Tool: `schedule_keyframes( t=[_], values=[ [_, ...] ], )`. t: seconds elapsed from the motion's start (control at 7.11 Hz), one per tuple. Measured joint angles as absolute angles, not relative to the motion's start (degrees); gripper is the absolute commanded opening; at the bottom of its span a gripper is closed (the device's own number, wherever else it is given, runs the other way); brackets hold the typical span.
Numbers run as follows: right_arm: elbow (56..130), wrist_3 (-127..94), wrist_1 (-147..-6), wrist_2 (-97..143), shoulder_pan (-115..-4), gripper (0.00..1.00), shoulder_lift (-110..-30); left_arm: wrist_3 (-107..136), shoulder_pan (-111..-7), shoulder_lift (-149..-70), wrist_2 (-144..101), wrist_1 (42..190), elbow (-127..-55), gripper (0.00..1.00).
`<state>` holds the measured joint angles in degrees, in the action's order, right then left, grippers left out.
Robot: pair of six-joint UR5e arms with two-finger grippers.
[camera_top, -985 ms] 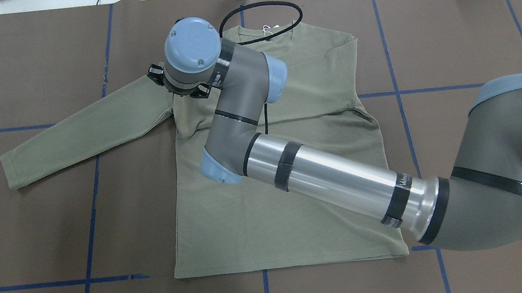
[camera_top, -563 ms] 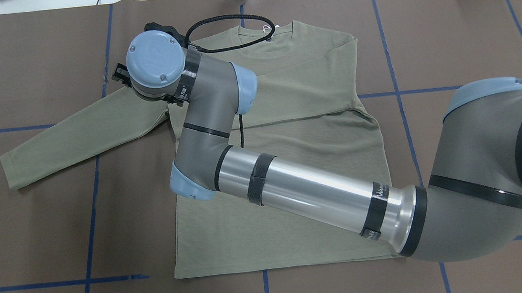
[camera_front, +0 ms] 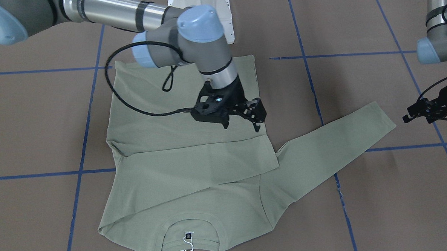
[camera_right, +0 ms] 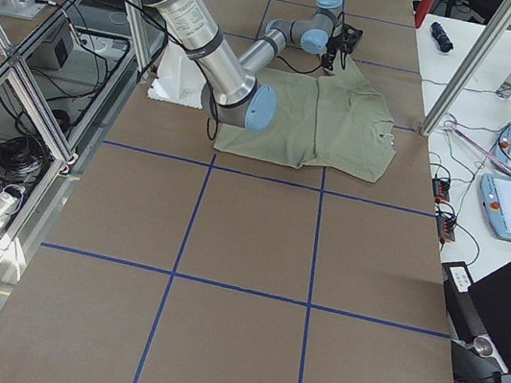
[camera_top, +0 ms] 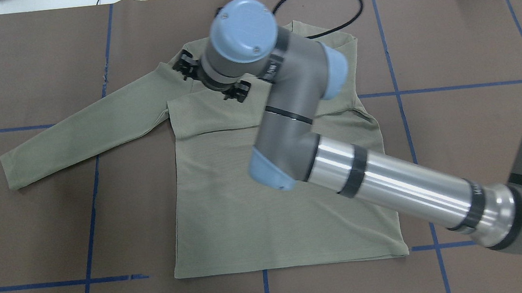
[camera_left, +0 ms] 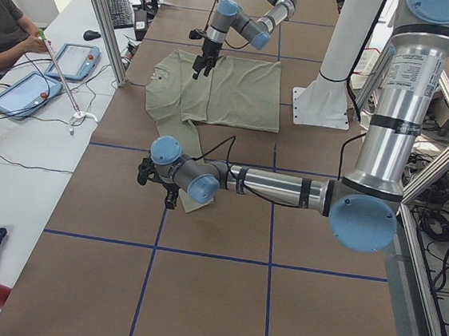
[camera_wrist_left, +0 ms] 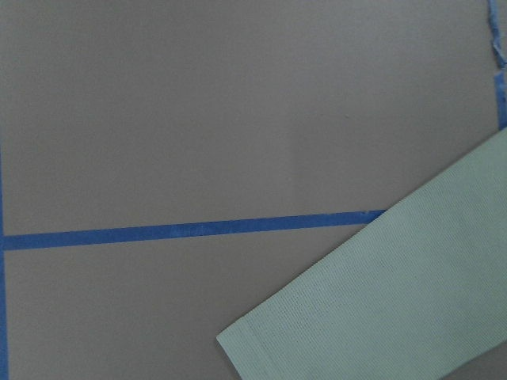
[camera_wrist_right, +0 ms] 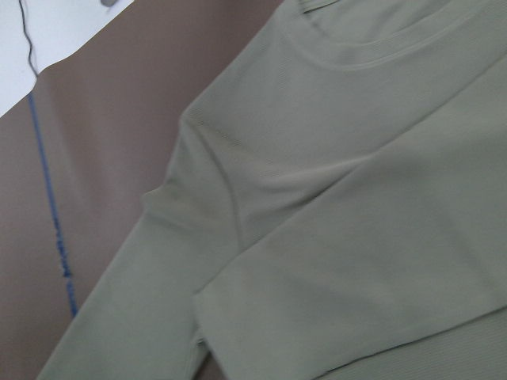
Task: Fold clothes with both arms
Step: 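Release and raise the right gripper while the left gripper moves to the other cuff, then lower the left gripper onto the cuff of the sleeve nearest it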
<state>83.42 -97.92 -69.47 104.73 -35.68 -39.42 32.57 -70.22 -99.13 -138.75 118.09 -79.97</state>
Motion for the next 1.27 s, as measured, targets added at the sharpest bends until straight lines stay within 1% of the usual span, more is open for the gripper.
schedule_keyframes(
  t=[0.14, 0.28, 0.42, 0.56, 0.7, 0.84, 1.13, 1.27],
  values=[
    [92.9, -97.6, -69.9, 108.3, -38.4, 1.00, -48.9, 33.3, -69.1, -99.9, -138.7, 118.4, -77.7, 0.82],
    [100.0, -96.4, -69.9, 111.3, -41.0, 1.00, -56.8, 33.6, -68.4, -100.2, -138.7, 118.5, -76.3, 0.81],
    [104.8, -94.4, -70.0, 113.1, -42.8, 1.00, -62.4, 33.7, -67.8, -100.4, -138.6, 118.6, -75.3, 0.77],
    [107.0, -93.1, -70.0, 113.8, -43.6, 1.00, -65.2, 34.0, -67.1, -100.6, -138.6, 118.6, -74.5, 0.74],
    [107.7, -92.6, -70.0, 114.1, -43.8, 1.00, -66.3, 34.6, -66.3, -100.9, -138.5, 118.6, -74.1, 0.72],
    [107.8, -92.4, -70.0, 114.1, -43.9, 1.00, -66.8, 34.9, -65.2, -101.1, -138.5, 118.6, -73.8, 0.70],
    [107.8, -92.3, -70.0, 114.1, -43.9, 1.00, -66.9, 35.2, -63.8, -101.1, -138.4, 118.6, -73.6, 0.59],
    [107.8, -92.3, -70.0, 114.0, -43.9, 1.00, -66.9, 35.2, -63.5, -101.0, -138.4, 118.6, -73.6, 0.59]
  ],
)
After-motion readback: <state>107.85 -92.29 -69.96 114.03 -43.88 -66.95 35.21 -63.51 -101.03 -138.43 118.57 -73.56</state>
